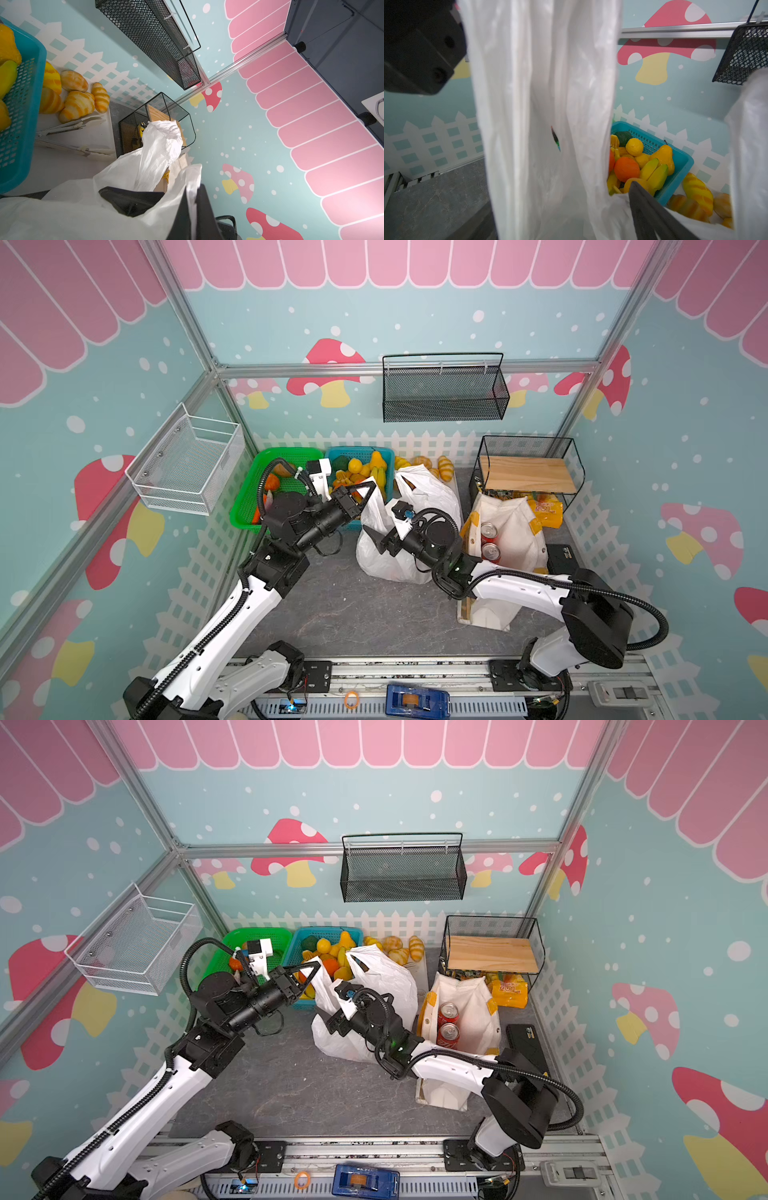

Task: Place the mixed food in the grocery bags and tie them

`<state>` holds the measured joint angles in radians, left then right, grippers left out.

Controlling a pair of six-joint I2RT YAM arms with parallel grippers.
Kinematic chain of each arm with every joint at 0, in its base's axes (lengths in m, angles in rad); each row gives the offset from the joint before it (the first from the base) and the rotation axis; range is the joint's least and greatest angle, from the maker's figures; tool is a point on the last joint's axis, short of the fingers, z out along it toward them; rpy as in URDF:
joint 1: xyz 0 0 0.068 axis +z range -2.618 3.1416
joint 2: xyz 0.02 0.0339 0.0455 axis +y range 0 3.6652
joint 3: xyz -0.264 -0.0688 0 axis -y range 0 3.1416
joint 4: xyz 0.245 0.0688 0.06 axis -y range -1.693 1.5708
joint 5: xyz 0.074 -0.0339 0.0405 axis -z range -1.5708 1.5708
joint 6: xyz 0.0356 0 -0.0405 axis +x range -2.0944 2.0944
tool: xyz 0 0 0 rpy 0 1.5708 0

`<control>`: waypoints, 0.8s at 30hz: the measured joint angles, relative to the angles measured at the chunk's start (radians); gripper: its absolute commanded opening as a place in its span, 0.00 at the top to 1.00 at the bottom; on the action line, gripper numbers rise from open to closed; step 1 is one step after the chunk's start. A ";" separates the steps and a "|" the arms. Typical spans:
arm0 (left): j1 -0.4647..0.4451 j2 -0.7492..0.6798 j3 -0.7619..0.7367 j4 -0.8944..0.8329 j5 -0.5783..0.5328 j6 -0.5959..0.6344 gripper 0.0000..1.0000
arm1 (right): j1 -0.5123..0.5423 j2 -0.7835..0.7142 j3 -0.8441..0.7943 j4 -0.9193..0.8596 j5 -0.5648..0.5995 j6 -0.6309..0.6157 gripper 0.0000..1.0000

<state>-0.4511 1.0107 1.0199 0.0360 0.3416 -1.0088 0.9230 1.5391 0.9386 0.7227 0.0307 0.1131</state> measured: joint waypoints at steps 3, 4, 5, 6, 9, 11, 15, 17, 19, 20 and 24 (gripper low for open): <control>0.000 0.001 -0.002 0.015 0.002 -0.022 1.00 | 0.005 0.026 0.048 -0.001 0.030 0.030 0.17; 0.000 0.001 -0.005 0.025 0.002 -0.033 1.00 | 0.008 0.034 0.064 0.000 0.051 0.039 0.17; 0.000 0.001 -0.008 0.032 0.002 -0.042 1.00 | 0.017 0.042 0.079 0.000 0.080 0.049 0.16; 0.000 0.001 -0.012 0.038 0.002 -0.050 1.00 | 0.025 0.047 0.089 0.001 0.103 0.055 0.16; 0.000 0.001 -0.021 0.048 0.002 -0.071 1.00 | 0.055 0.066 0.127 -0.002 0.201 0.072 0.18; 0.000 0.001 -0.023 0.051 0.002 -0.081 1.00 | 0.072 0.085 0.167 -0.011 0.278 0.087 0.24; 0.000 0.000 -0.028 0.058 -0.001 -0.091 1.00 | 0.086 0.122 0.231 -0.020 0.446 0.134 0.34; 0.000 0.000 -0.033 0.059 -0.006 -0.095 1.00 | 0.087 0.143 0.240 -0.021 0.520 0.166 0.40; 0.000 0.000 -0.037 0.057 -0.011 -0.096 1.00 | 0.087 0.162 0.235 -0.025 0.563 0.195 0.44; 0.000 -0.001 -0.040 0.055 -0.014 -0.096 1.00 | 0.087 0.170 0.228 -0.029 0.577 0.209 0.45; 0.002 -0.001 -0.040 0.034 -0.021 -0.093 1.00 | 0.088 0.188 0.163 -0.045 0.598 0.255 0.45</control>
<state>-0.4492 1.0096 0.9794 0.0700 0.3202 -1.1023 1.0111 1.7271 1.1011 0.6773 0.6285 0.3679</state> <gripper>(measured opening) 0.047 0.536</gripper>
